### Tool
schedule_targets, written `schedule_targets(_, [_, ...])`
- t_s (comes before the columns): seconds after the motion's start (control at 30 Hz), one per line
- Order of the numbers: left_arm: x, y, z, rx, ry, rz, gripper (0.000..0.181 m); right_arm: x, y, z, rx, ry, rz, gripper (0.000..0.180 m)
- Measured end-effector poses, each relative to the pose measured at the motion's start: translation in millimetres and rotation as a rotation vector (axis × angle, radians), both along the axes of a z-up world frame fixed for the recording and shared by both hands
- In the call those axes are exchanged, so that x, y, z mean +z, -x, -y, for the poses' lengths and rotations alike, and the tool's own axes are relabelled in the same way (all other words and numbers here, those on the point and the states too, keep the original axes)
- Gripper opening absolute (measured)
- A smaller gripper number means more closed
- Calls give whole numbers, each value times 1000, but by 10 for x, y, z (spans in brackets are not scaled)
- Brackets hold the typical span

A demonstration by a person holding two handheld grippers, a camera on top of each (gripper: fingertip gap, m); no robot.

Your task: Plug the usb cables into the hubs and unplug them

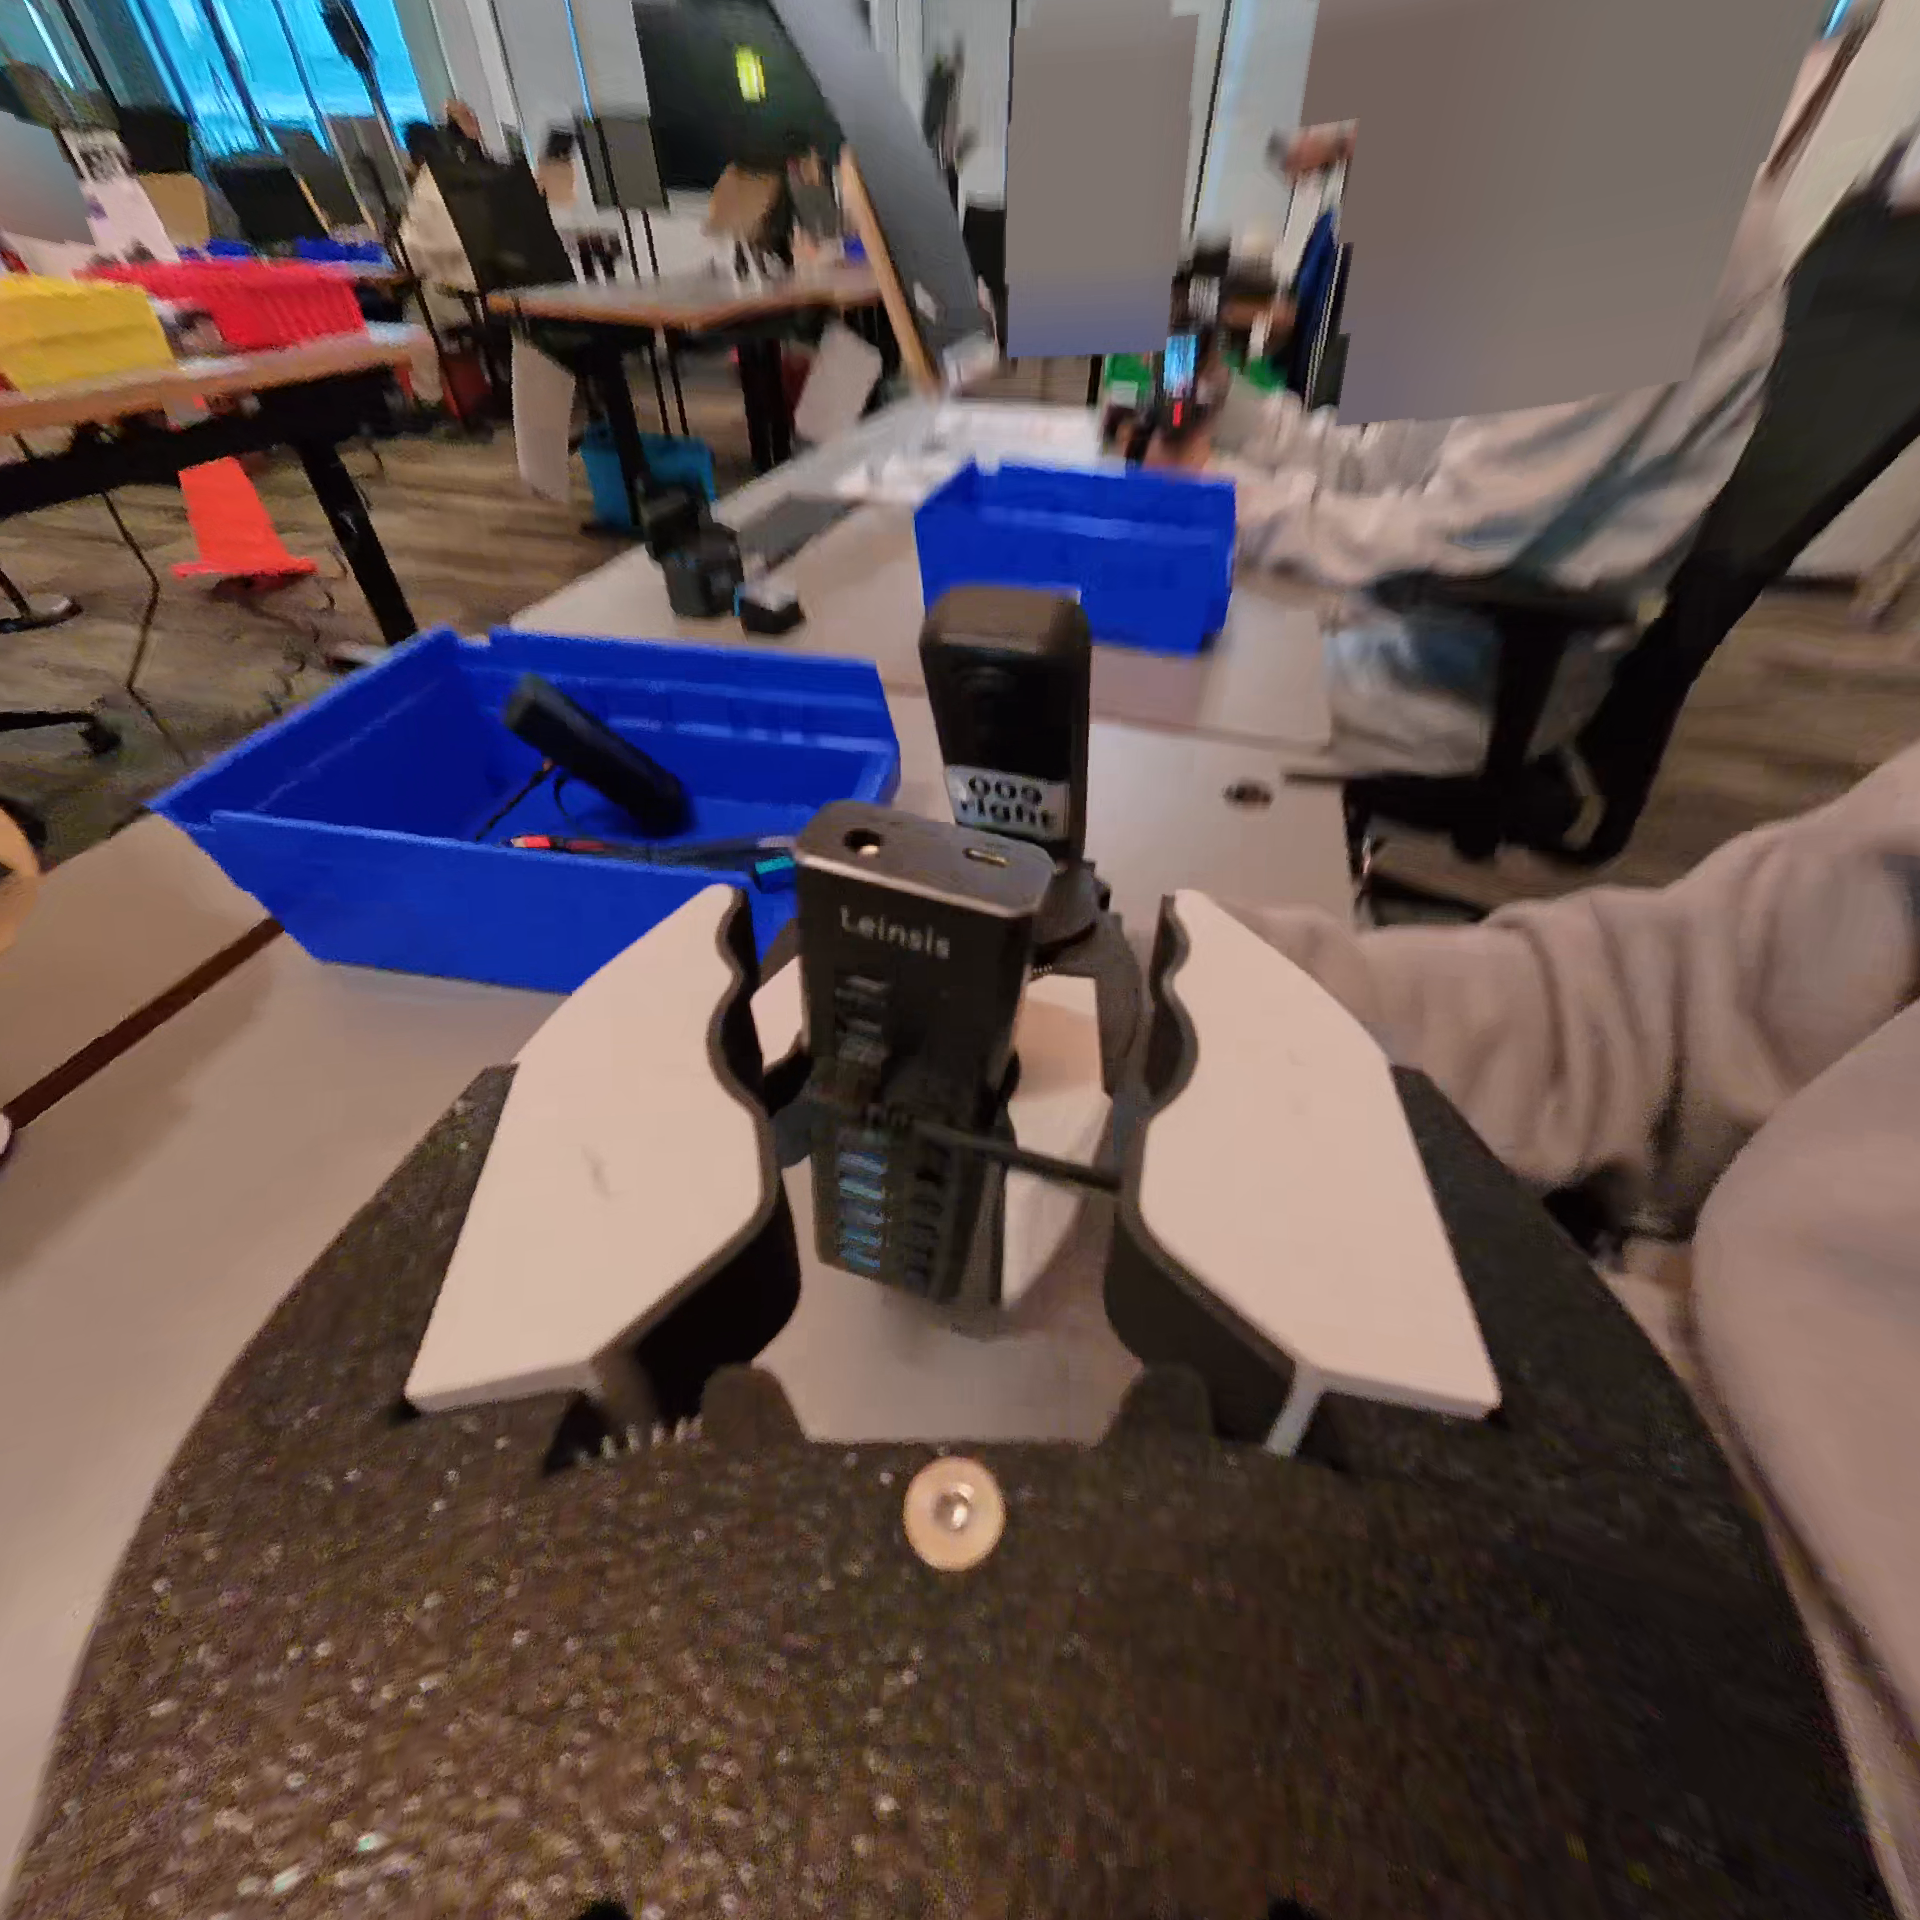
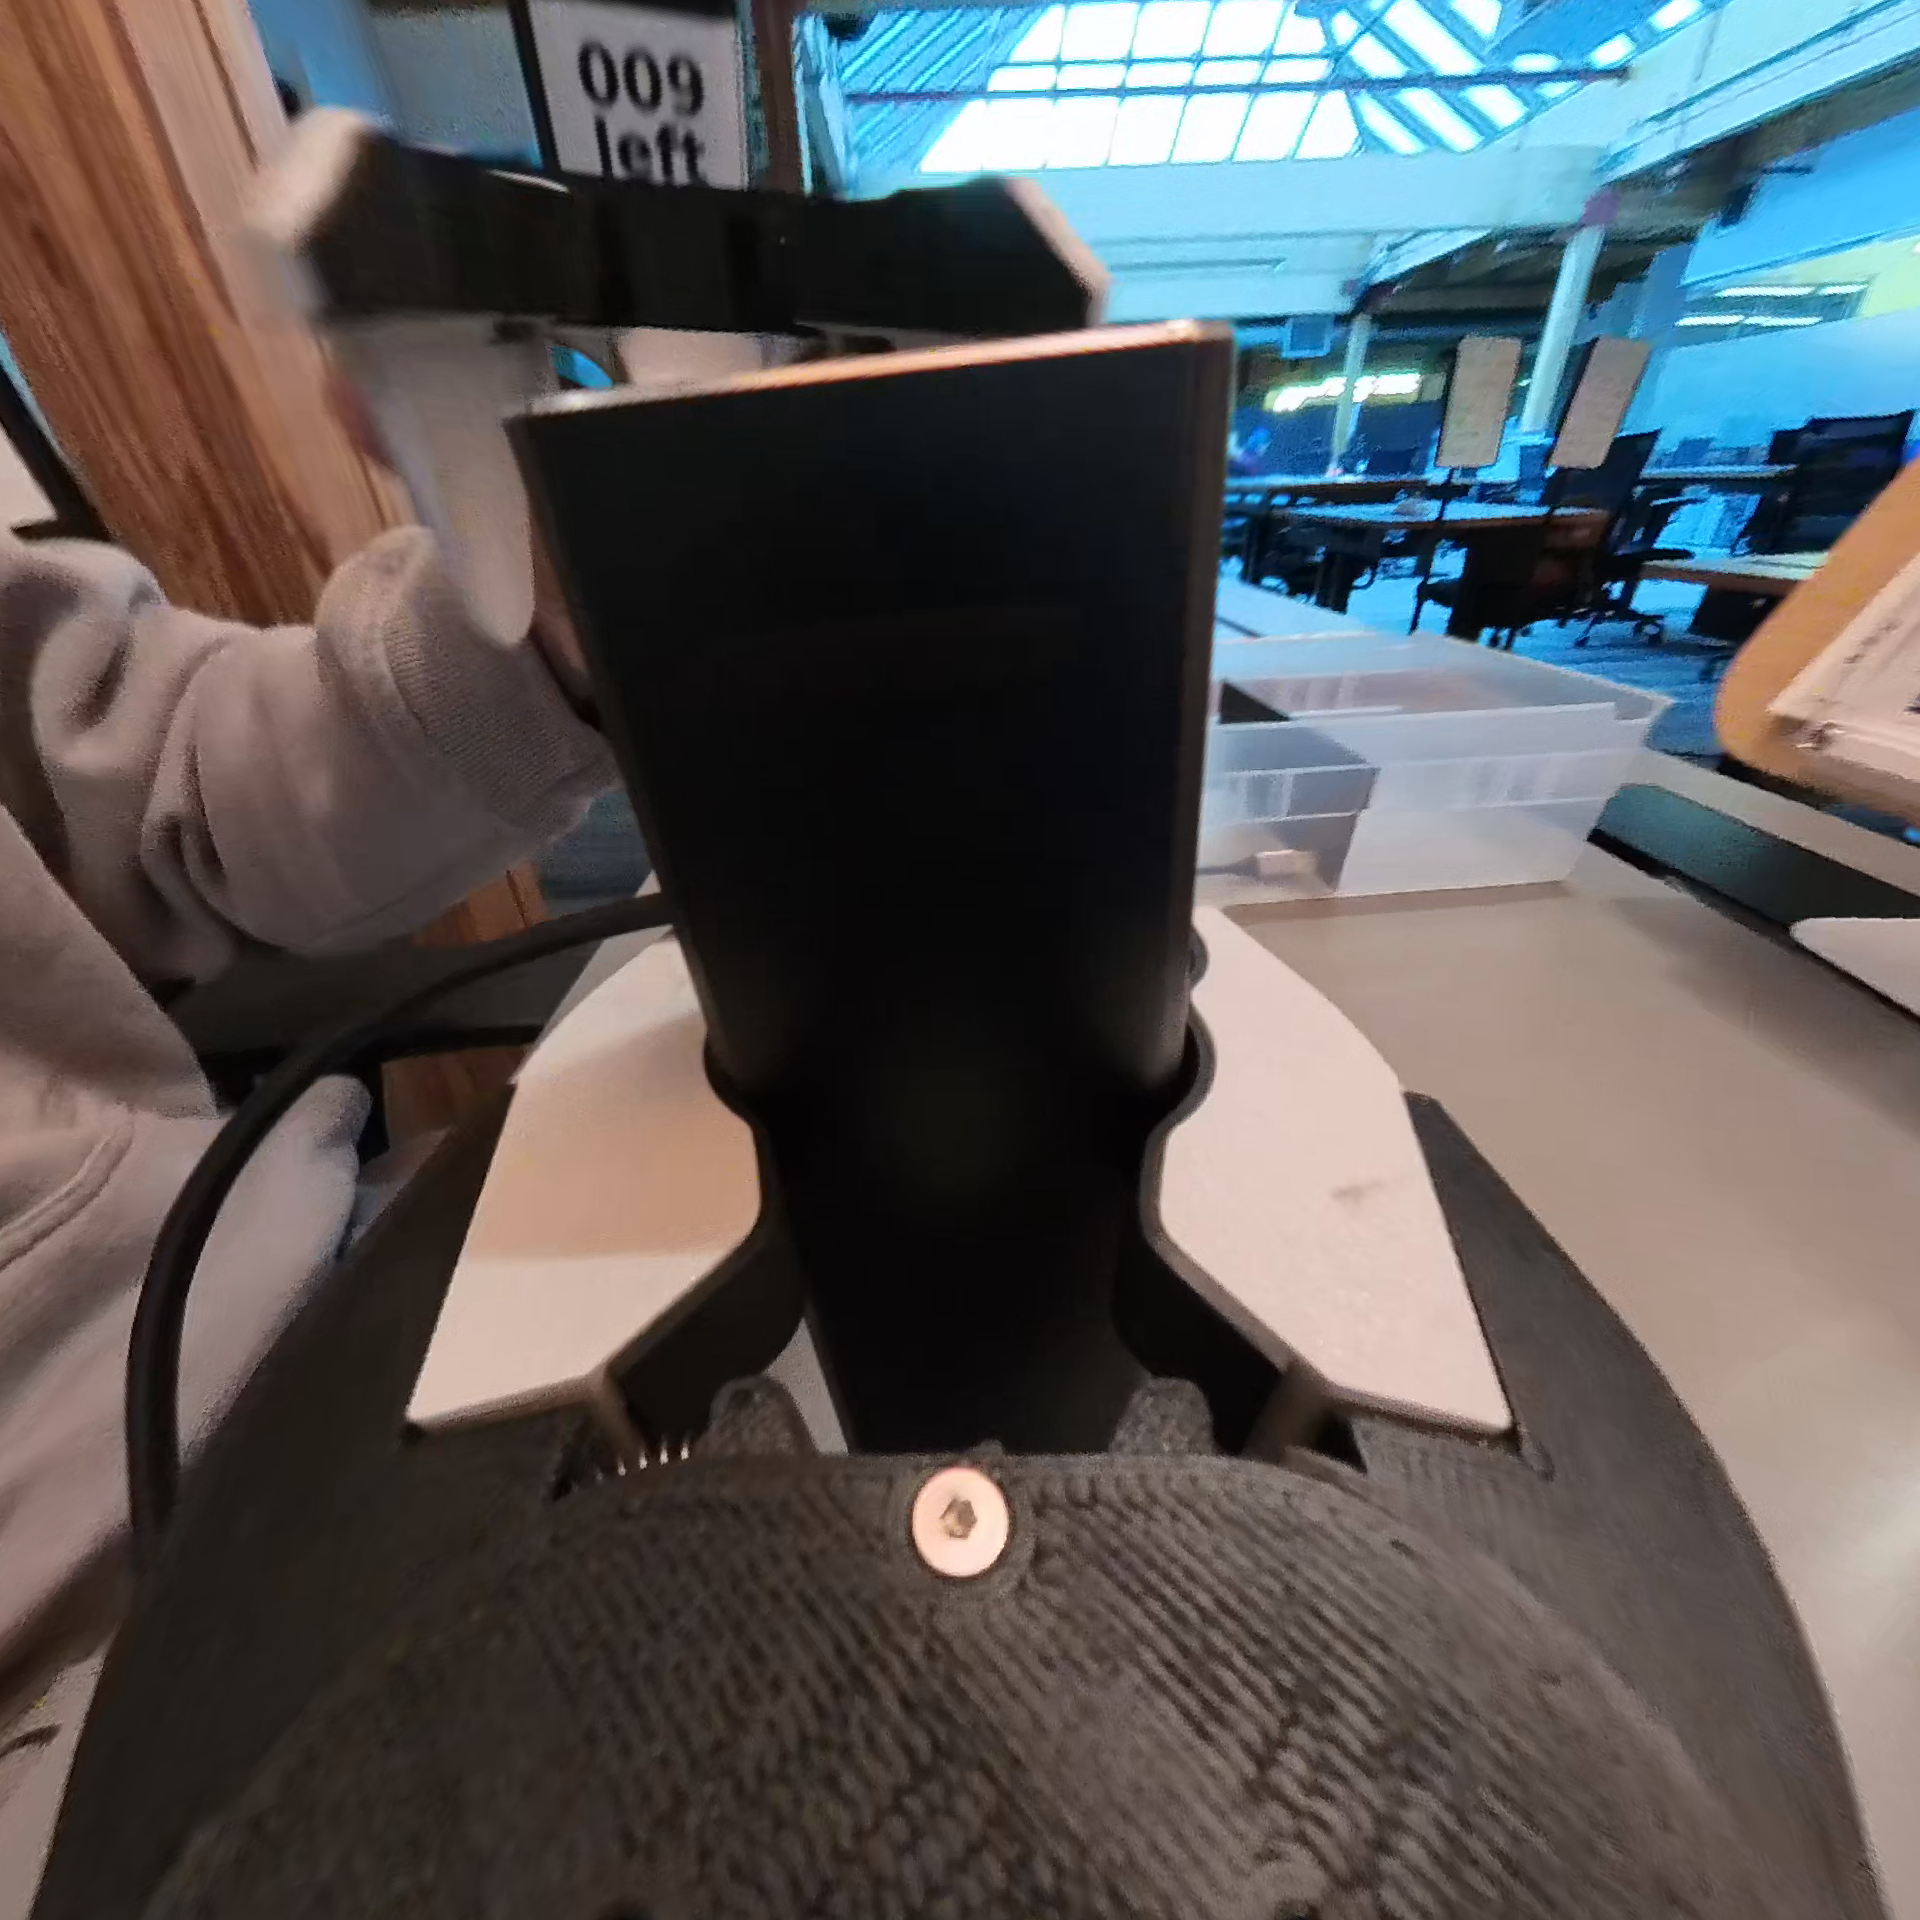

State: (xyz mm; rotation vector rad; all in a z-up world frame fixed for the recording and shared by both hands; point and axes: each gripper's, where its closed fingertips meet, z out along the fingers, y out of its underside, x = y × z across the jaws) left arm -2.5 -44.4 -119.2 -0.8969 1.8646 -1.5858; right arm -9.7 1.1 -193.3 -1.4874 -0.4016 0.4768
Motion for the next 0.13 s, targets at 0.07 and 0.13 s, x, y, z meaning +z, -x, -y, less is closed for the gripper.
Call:
schedule_targets(0.07, [208,72,-365,101,64,36,64,62,-146,55,-41,-24,-27,77])
schedule_targets(0.13, [195,113,-1024,320,3,-7,56,92,-242,107,-68,-47,-35,77])
